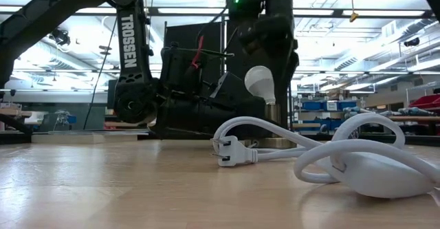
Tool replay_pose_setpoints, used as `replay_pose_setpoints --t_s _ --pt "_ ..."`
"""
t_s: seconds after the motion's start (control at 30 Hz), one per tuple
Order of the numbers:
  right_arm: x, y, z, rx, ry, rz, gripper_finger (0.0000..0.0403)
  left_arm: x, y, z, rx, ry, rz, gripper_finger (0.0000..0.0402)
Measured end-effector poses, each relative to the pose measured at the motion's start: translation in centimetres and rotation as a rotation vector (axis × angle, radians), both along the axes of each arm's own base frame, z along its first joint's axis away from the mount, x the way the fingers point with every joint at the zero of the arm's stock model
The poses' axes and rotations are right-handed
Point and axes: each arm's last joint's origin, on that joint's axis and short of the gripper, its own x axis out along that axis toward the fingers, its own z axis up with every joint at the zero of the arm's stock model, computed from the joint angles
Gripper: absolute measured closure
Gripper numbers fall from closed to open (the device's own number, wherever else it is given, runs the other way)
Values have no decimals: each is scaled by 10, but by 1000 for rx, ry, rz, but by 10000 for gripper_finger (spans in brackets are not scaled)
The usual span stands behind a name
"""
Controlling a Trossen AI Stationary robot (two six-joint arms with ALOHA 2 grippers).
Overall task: Screw lightbulb
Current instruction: Insert the lightbulb into the desk lamp
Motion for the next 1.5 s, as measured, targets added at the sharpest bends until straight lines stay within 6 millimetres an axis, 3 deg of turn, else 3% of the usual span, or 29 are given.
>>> replay_pose_setpoints --t_s 0.1,0.33,0.6,0.87,1.5 --pt "-4 0 9 -23 -32 70 57 0 0 0 1 1 0 204" --pt "-5 -14 7 -60 -55 358 57 0 0 0 2 3 0 204" --pt "-4 -30 4 -36 -131 476 57 0 0 0 2 6 1 204" --pt "5 -17 -8 -1 -99 557 57 0 0 -1 2 7 2 204" --pt "27 -18 -14 -26 -126 571 57 0 0 -1 2 9 8 204"
